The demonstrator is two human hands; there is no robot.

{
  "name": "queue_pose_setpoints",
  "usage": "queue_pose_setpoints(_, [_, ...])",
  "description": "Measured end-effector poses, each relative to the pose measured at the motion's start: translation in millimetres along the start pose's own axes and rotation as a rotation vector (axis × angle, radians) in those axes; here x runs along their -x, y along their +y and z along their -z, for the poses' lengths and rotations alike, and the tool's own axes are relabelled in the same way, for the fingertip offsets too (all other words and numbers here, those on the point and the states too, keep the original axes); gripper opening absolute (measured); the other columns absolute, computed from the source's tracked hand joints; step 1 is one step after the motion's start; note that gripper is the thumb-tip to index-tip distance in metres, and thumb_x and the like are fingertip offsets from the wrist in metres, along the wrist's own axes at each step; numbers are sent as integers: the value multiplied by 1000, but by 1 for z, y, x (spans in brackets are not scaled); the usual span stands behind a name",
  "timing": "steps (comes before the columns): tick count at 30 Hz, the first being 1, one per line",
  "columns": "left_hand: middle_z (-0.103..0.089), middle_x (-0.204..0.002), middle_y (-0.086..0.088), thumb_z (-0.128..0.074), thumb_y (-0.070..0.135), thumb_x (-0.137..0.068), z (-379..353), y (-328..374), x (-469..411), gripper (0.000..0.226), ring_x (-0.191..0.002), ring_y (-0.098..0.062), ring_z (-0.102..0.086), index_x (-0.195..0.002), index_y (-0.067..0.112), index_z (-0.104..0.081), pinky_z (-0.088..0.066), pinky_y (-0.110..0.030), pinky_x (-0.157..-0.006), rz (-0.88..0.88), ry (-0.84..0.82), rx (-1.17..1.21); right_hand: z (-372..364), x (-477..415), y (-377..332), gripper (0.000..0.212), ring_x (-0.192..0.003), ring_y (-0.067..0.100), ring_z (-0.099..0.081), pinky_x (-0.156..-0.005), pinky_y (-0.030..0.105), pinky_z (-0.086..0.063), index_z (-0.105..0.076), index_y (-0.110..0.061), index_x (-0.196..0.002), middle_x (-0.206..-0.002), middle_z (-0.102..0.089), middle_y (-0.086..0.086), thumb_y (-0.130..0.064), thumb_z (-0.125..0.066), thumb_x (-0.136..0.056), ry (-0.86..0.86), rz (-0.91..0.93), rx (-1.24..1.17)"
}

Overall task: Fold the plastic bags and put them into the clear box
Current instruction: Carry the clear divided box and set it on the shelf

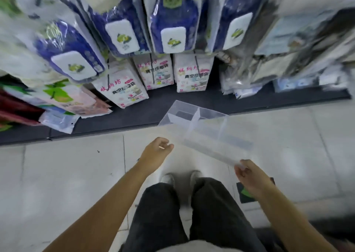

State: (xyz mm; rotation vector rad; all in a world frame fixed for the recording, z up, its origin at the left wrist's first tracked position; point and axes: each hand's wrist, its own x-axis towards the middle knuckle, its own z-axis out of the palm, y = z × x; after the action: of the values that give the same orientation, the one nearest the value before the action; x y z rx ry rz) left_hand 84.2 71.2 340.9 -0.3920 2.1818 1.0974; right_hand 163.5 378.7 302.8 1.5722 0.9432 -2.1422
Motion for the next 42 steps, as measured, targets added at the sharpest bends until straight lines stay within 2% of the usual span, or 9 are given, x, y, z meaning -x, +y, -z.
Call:
queue_pose_setpoints(5, [-57,-104,17,-56,40,-93,-12,80,66,24,-92,6,-53,-114,28,-56,-38,-8,-69,-200,-158,-106,49,124,-27,25,-60,17,-46,-65,27,-42,-47,-14,-63,-64,-47,4,-8,-51,-87,-28,182,55])
queue_pose_setpoints(9, [-61,-102,19,-60,38,-91,-44,136,83,14,-94,5,-56,-105,35,-59,-38,-5,-71,-329,-227,-124,101,168,-40,9,-66,16,-56,-57,22,-55,-60,-7,-81,-69,-61,5,-14,-62,-76,21,283,-77])
queue_pose_setpoints(12, [-64,-104,16,-61,34,-91,-78,178,85,11,-98,2,-58,-102,35,-61,-40,-8,-75,-377,-275,-103,142,177,-47,16,-71,15,-60,-56,19,-55,-63,-4,-96,-72,-67,3,-18,-57,-91,104,305,-246])
queue_pose_setpoints(19, [-68,-103,7,-59,30,-93,-177,264,76,12,-98,-6,-63,-103,27,-65,-45,-20,-80,-374,-367,-60,223,181,-91,15,-76,16,-61,-55,17,-55,-58,-3,-84,-82,-62,9,-10,-49,-94,232,388,-618])
queue_pose_setpoints(23, [-69,-98,5,-61,27,-93,-232,305,53,8,-93,-8,-65,-98,25,-66,-45,-19,-73,-375,-439,-168,261,169,-132,11,-77,14,-56,-70,22,-51,-55,-7,-82,-85,-55,7,-9,-52,-92,268,418,-751])
queue_pose_setpoints(28, [-71,-93,3,-63,22,-91,-299,379,-6,6,-90,-13,-67,-94,27,-66,-48,-25,-75,-408,-499,-293,302,141,-207,8,-57,7,-49,-63,20,-47,-53,-8,-94,-67,-47,0,-14,-53,-89,281,457,-899])
queue_pose_setpoints(33, [-70,-95,3,-62,21,-92,-378,494,-60,7,-95,-20,-66,-92,27,-66,-49,-31,-82,-427,-570,-373,339,125,-299,12,-71,13,-52,-52,16,-53,-58,-7,-102,-87,-54,8,-13,-54,-92,388,474,-990])
queue_pose_setpoints(38, [-69,-98,2,-61,24,-92,-492,653,-76,6,-97,-18,-65,-96,27,-64,-49,-37,-93,-675,-679,-529,374,122,-369,9,-75,16,-54,-69,22,-49,-61,-10,-96,-89,-60,7,-10,-55,-90,448,501,-1148])
queue_pose_setpoints(42, [-67,-105,1,-57,28,-94,-606,770,-58,16,-101,-14,-62,-107,20,-63,-48,-30,-90,-829,-793,-537,416,114,-411,12,-75,17,-53,-65,20,-53,-61,-10,-101,-92,-64,6,-11,-53,-92,515,508,-1277])
